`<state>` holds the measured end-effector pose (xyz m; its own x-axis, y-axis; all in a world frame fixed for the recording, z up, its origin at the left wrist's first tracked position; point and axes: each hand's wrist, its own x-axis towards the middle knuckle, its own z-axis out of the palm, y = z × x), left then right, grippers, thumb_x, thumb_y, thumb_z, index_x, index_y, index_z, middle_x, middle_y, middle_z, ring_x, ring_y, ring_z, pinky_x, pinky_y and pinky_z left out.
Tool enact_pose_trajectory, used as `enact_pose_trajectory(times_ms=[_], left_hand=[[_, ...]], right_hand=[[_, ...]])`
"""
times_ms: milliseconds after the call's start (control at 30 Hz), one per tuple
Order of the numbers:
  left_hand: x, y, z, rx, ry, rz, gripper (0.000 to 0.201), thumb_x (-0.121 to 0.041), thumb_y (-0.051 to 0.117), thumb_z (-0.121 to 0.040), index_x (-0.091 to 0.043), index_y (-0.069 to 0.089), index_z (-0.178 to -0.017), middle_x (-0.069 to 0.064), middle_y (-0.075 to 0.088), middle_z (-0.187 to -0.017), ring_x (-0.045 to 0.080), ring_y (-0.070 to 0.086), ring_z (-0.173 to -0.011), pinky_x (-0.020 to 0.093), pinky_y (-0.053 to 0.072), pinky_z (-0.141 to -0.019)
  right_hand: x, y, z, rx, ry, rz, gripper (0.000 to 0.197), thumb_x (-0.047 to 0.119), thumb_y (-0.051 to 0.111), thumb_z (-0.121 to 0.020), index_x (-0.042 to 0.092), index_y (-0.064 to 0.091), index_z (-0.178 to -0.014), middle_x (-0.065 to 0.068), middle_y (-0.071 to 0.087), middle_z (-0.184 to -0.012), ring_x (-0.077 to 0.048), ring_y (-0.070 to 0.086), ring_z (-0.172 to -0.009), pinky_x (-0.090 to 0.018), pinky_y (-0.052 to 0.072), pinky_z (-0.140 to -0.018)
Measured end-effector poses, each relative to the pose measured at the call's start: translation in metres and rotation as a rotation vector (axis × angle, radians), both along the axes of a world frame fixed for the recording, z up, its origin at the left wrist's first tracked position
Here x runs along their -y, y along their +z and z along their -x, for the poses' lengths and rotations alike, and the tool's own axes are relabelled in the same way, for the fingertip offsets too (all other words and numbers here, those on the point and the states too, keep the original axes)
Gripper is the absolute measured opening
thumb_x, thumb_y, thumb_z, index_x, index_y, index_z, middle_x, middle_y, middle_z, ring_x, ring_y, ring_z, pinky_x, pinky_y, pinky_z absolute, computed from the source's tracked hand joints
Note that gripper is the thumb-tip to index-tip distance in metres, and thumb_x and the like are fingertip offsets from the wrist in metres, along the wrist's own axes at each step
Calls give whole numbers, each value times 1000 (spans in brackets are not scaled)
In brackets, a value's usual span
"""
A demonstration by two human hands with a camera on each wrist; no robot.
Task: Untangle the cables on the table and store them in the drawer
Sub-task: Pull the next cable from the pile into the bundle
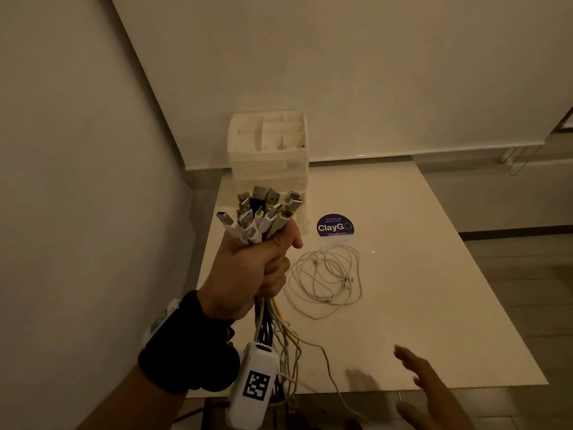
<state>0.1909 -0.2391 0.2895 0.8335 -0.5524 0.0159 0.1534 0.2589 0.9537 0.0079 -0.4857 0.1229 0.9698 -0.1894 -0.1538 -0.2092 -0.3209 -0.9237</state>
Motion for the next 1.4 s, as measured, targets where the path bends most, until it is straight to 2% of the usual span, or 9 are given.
enact_pose_trajectory(times_ms=[167,267,333,633,833,1033,1233,1300,1400], left_hand=[[15,1,22,3,-9,53,25,-28,52,-90,-6,54,-79,-1,20,-45,9,15,-34,14,20,-40],[18,8,28,62,-3,31,24,-28,52,-91,-8,56,-78,-3,23,-44,9,16,-33,15,20,-40],[11,16,26,66,16,45,24,-29,52,-90,-10,56,-77,-5,24,-43,8,17,-32,14,19,-39],[-27,62,-3,119,130,219,24,-31,41,-95,-12,48,-82,-5,19,-45,4,15,-32,15,12,-36],[-16,67,6,197,86,171,25,-29,45,-93,-12,55,-78,-6,22,-44,6,16,-32,15,15,-37],[-3,47,10,119,83,110,23,-31,51,-89,-14,59,-77,-6,21,-43,6,17,-32,15,15,-38],[2,38,3,63,148,143,25,-32,51,-89,-10,54,-78,-4,17,-45,5,14,-32,13,13,-38],[5,36,0,68,163,138,25,-33,51,-89,-9,54,-79,-2,14,-47,5,14,-32,13,13,-38],[11,34,-5,60,189,131,25,-33,51,-88,-10,55,-79,0,13,-48,5,14,-32,13,12,-38]], right_hand=[[-103,63,-74,182,444,43,74,38,72,-82,42,28,-142,38,40,-136,13,38,-127,-11,32,-104],[-140,72,-103,179,444,-47,14,35,71,-83,26,64,-92,16,68,-89,0,62,-81,-21,49,-74],[-146,61,-109,146,427,-70,30,37,68,-82,14,59,-66,-2,61,-63,-14,57,-59,-31,49,-61],[-141,-25,-98,-218,387,-113,43,44,70,-78,21,49,-48,-1,55,-48,-16,58,-50,-38,54,-66],[-129,-80,-91,-330,361,-77,67,85,63,-47,21,44,-43,1,52,-49,-12,54,-52,-28,44,-63],[-119,-80,-86,-387,402,87,61,51,60,-87,29,44,-33,9,41,-32,0,39,-35,-19,24,-49],[-88,-55,-79,-360,579,70,13,51,69,-78,50,58,-85,18,63,-83,6,56,-78,-20,44,-74],[-61,-47,-85,-421,699,72,58,38,75,-76,39,45,-126,11,57,-122,-6,53,-110,-24,44,-90],[-17,-35,-114,-503,750,181,56,-2,56,-79,32,51,-124,7,60,-119,-12,57,-105,-26,51,-87]])
